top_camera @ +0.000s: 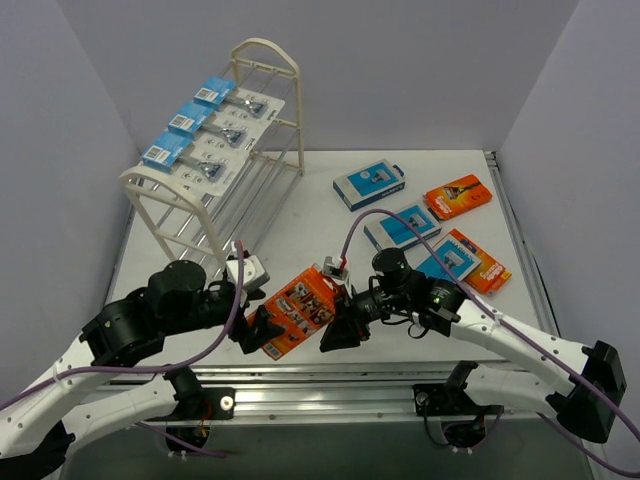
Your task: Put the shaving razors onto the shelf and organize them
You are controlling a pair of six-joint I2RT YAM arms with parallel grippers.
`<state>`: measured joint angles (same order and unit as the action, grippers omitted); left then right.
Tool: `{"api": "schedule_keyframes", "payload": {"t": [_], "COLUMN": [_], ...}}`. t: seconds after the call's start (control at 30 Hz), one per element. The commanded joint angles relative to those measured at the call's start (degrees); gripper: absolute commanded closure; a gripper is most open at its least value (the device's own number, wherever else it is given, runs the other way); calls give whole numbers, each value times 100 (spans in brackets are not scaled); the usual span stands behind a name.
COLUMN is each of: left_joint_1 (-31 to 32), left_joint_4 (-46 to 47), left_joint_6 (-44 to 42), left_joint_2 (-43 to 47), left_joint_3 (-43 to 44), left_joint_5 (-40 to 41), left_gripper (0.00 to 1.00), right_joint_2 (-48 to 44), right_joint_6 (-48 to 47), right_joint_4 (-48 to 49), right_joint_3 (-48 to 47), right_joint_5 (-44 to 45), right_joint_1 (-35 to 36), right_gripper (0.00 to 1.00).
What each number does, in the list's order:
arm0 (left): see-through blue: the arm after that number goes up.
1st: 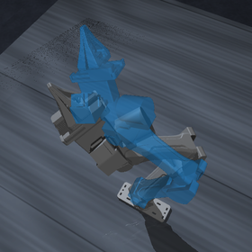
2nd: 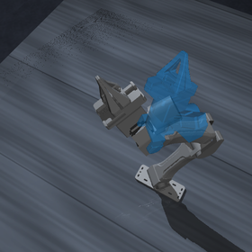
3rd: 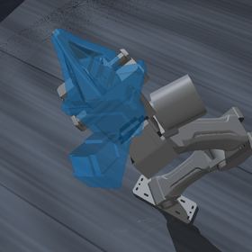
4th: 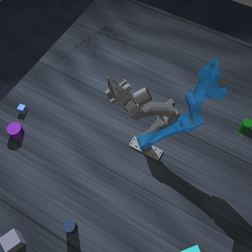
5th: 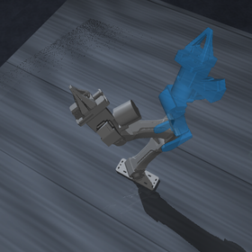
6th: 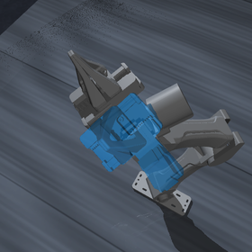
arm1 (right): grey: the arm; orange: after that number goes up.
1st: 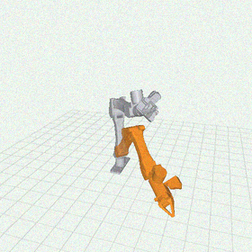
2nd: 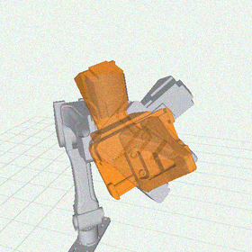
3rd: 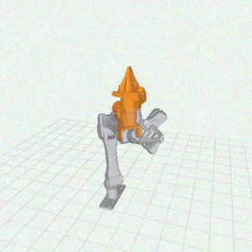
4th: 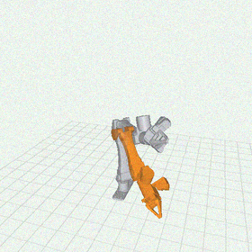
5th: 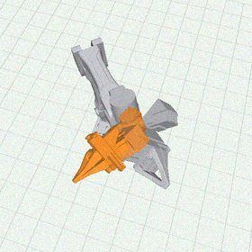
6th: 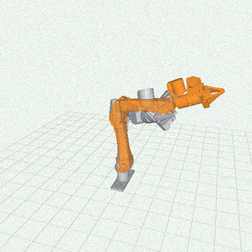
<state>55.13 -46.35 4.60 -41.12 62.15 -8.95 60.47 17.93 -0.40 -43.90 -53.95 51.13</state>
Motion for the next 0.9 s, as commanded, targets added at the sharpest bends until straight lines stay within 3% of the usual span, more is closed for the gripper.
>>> {"api": "schedule_keyframes", "payload": {"t": [0.0,0.37,0.4,0.47,0.5,0.6,0.67,0.73,0.8,0.87], "left_joint_1": [-3,-38,-55,-73,-73,-82,-99,-99,-99,-99], "left_joint_4": [284,662,688,732,724,732,767,750,689,548], "left_joint_6": [102,304,331,357,392,489,515,524,515,524], "left_joint_2": [-150,-247,-203,-168,-133,-54,-10,17,52,69], "left_joint_3": [-62,-221,-221,-203,-186,-186,-221,-238,-238,-238], "left_joint_5": [-493,-1099,-1196,-1407,-1390,-1267,-1372,-1434,-1234,-891], "left_gripper": [6,6,0,17,48,97,98,98,98,98], "right_joint_2": [-289,-729,-712,-581,-528,-378,-334,-334,-369,-439], "right_joint_6": [-9,9,-9,-70,-123,-220,-185,-167,-150,-97], "right_joint_4": [427,533,515,402,331,243,251,278,304,339], "right_joint_3": [-22,57,66,31,4,-31,-40,-40,-57,-66], "right_joint_5": [-361,-397,-344,-186,-90,209,559,693,938,1123], "right_joint_1": [89,195,195,195,195,195,195,195,195,186], "right_gripper": [100,100,100,100,100,94,68,54,50,41]}}
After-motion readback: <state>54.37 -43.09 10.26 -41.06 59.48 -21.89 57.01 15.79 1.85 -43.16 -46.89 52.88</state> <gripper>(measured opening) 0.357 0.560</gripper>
